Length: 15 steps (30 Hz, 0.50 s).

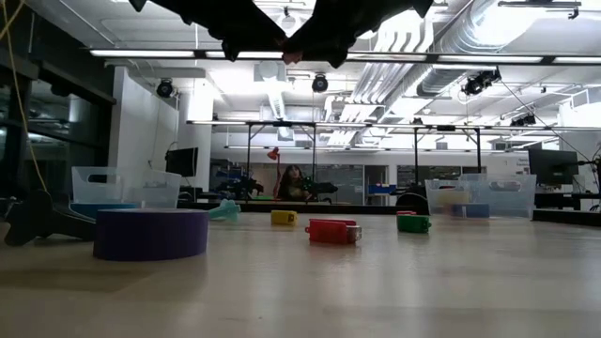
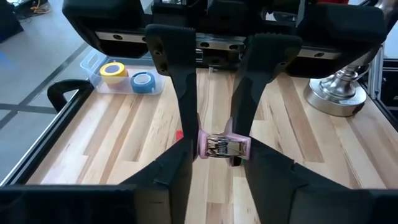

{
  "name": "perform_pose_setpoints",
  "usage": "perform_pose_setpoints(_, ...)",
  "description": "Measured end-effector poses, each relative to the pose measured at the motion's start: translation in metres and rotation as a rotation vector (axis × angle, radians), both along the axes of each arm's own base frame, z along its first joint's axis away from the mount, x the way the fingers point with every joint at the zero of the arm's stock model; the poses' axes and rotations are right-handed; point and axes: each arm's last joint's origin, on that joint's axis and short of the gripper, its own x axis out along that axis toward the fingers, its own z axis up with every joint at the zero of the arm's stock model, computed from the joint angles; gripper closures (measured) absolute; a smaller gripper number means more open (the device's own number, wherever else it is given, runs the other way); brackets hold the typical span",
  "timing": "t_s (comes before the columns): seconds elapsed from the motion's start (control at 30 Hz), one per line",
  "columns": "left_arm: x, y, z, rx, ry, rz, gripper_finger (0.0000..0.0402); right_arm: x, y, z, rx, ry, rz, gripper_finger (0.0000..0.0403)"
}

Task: Pick and place Stapler, Stapler remover, tape
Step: Put the pink staple remover into the blue bin

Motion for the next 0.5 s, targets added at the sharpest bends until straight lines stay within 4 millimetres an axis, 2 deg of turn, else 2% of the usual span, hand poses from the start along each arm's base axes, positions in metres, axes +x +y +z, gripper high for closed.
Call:
perform_pose_setpoints(0.23, 0.0002, 0.0003, 0.0003, 0.011, -0.003, 0.003, 0.0313, -0.0002, 0.0000, -0.0003, 0.006, 0.004, 0.001, 0.0316)
perform_pose_setpoints(0.33, 0.0003, 0.0002, 0.0002, 0.011, -0.002, 0.002, 0.0312, -0.0004, 0.0001, -0.0008, 0.008, 0.009, 0.004, 0.0316)
perform_pose_setpoints(0.5, 0.0004, 0.0001, 0.0003, 0.003, -0.005, 0.005, 0.0287, -0.0006, 0.0006, -0.0011, 0.009, 0.013, 0.023, 0.0316)
